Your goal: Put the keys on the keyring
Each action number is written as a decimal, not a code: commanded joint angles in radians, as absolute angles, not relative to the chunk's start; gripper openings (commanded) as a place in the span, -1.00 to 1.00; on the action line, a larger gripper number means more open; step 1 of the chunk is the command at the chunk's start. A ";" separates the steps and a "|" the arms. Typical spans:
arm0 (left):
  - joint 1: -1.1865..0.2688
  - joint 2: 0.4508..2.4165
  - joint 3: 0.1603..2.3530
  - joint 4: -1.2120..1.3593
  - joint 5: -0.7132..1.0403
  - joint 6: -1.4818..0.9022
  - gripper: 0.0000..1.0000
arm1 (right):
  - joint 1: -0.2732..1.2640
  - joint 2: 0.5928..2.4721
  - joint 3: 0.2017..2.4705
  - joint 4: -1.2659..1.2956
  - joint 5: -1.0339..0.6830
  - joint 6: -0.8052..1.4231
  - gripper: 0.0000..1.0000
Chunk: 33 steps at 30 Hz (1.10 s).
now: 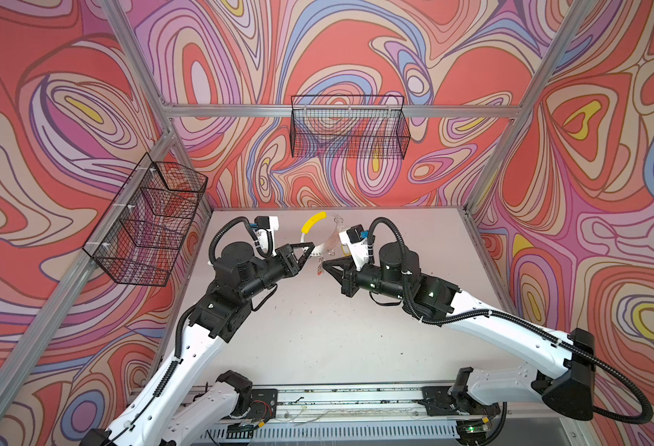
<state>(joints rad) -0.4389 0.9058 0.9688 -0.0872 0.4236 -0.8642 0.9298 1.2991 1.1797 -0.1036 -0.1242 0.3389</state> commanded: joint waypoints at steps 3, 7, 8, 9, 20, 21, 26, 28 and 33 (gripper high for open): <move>-0.444 0.908 1.007 -0.089 0.422 -0.847 -1.00 | 0.927 1.299 1.225 -0.160 -0.084 0.348 -1.00; -0.444 0.907 1.010 -0.099 0.423 -0.836 -1.00 | 0.927 1.311 1.242 -0.196 -0.070 0.338 -1.00; -0.444 0.905 1.011 -0.100 0.423 -0.835 -1.00 | 0.927 1.312 1.242 -0.199 -0.067 0.337 -1.00; -0.443 0.905 1.011 -0.100 0.423 -0.834 -1.00 | 0.927 1.311 1.241 -0.200 -0.065 0.337 -1.00; -0.443 0.907 1.012 -0.091 0.435 -0.834 -1.00 | 0.927 1.324 1.245 -0.213 -0.070 0.334 -1.00; -0.444 0.906 1.012 -0.091 0.435 -0.834 -1.00 | 0.925 1.324 1.243 -0.214 -0.070 0.336 -1.00; -0.444 0.905 1.010 -0.086 0.435 -0.836 -1.00 | 0.918 1.328 1.238 -0.215 -0.080 0.343 -1.00; -0.444 0.905 1.009 -0.083 0.437 -0.838 -1.00 | 0.910 1.328 1.234 -0.214 -0.091 0.351 -1.00; -0.445 0.903 1.008 -0.082 0.438 -0.838 -1.00 | 0.891 1.325 1.220 -0.201 -0.118 0.366 -1.00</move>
